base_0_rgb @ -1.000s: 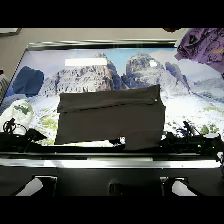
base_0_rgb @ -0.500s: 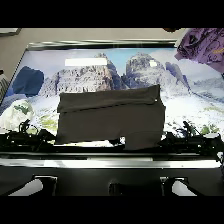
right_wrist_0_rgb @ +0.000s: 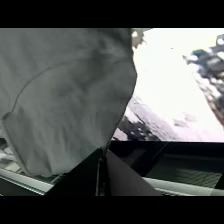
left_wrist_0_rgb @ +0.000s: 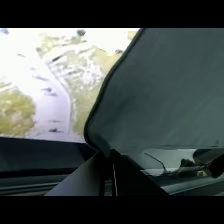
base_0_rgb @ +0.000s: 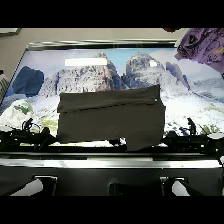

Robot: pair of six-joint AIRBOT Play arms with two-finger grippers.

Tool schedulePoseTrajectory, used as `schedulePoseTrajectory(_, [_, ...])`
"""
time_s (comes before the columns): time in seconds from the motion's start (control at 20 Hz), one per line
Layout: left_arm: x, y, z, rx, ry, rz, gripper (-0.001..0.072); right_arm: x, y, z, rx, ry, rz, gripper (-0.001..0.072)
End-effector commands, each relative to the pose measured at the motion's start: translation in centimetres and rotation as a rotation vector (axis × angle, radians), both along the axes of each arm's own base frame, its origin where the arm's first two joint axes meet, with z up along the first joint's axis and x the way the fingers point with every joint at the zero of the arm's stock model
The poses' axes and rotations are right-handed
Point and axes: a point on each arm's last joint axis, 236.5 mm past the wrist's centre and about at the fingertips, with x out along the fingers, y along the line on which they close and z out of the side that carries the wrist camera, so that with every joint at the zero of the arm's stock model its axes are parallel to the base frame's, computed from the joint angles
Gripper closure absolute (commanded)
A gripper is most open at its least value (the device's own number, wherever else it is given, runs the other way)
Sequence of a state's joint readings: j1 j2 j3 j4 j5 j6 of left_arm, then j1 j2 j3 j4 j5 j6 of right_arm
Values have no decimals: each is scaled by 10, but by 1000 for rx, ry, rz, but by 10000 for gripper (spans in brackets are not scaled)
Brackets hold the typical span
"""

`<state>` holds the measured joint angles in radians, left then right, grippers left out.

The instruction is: Fold the clothes and pants, and hang the long-sleeved shirts on hangers.

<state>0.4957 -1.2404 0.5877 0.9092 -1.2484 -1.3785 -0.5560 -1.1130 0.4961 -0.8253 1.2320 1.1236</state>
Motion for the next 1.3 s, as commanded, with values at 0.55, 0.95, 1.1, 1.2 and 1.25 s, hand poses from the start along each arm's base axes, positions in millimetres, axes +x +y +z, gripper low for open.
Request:
schedulePoseTrajectory(0.55, [-17, 53, 95, 417, -154, 98, 695, -18, -9, 113, -220, -176, -47, 678])
schedulePoseTrajectory(0.95, [44, 50, 81, 470, -287, 85, 695, 66, 25, 96, -281, -196, 165, 678])
schedulePoseTrajectory(1.1, [68, 56, 75, 481, -302, 96, 695, 109, 21, 81, -341, -152, 204, 678])
schedulePoseTrajectory(1.2, [89, 63, 76, 490, -317, 89, 695, 140, 11, 80, -369, -147, 198, 678])
schedulePoseTrajectory(1.25, [99, 67, 76, 492, -318, 83, 695, 155, 5, 81, -388, -152, 203, 678])
